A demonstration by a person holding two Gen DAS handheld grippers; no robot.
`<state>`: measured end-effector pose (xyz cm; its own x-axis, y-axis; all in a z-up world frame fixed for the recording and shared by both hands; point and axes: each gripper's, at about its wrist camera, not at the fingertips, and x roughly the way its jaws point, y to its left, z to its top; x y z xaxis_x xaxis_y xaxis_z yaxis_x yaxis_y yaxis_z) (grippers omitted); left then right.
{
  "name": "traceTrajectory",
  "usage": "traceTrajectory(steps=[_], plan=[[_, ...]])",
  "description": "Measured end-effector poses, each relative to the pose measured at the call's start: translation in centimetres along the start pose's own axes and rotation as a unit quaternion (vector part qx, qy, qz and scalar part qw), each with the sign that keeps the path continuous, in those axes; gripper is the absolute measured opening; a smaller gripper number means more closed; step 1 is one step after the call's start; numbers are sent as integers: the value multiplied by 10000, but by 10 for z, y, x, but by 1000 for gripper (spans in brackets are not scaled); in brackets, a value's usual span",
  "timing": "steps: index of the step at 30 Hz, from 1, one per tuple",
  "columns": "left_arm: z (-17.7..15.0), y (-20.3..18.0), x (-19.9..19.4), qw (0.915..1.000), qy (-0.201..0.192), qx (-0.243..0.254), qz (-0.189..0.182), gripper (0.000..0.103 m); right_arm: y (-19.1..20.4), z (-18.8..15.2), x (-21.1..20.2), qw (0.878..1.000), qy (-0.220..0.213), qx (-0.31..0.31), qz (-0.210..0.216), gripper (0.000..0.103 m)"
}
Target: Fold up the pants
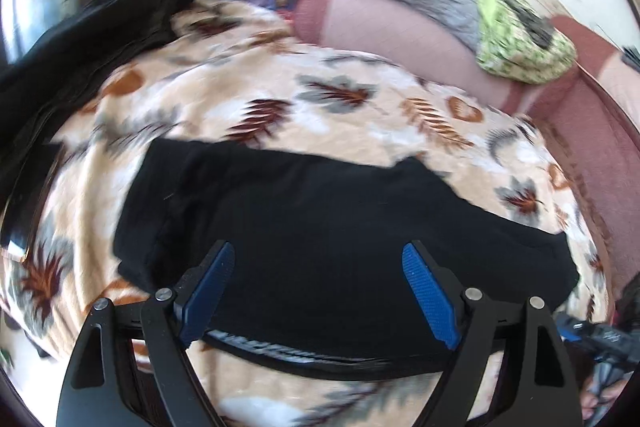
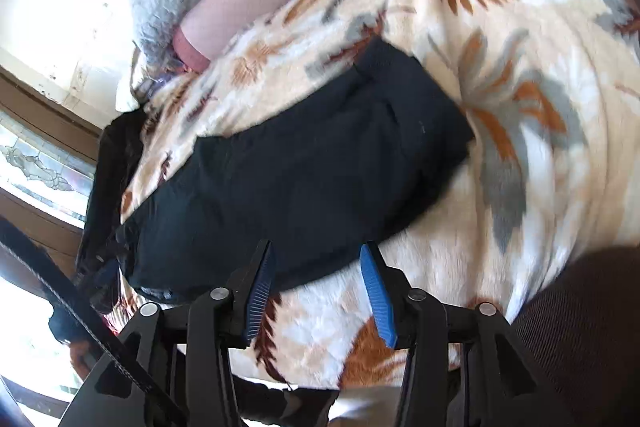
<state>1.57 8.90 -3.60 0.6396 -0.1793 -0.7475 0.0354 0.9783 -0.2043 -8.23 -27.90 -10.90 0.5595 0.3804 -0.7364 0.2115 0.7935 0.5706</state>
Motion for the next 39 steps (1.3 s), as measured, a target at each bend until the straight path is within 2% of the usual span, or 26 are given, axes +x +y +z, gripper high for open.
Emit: traceTrajectory(steps=[4,7,11,14,22,27,30,33,36,39], plan=[[12,-39,12,9985,210,338,-378,85,-21,-5,12,9997,118,104,-184,50],[15,-67,27,9952,479,430,-736,85,-23,2,12,9997,-31,141,-195,52],[22,-100,47,9902,771,566,-1019,85,-28,19,12,9989,-237,198,-348,56],[27,-124,60,9867,910,806,-1083,85,-37,24,13,9987,-272,386,-176,58],[47,-169,94,9774,1206,1231,-1228,85,-32,14,19,9966,-764,237,175,81],[60,-195,123,9685,1516,1111,-1633,85,-40,13,18,9934,-918,459,511,82],[58,-224,140,9594,1731,1363,-1761,85,-48,14,16,9908,-966,696,647,77],[48,-260,150,9473,1881,1811,-1857,85,-48,16,17,9903,-974,729,679,76],[34,-297,158,9272,2077,2328,-2072,85,-48,15,13,9908,-1012,684,587,71],[19,-328,171,9069,2367,2689,-2220,85,-48,11,0,9895,-1270,625,274,71]])
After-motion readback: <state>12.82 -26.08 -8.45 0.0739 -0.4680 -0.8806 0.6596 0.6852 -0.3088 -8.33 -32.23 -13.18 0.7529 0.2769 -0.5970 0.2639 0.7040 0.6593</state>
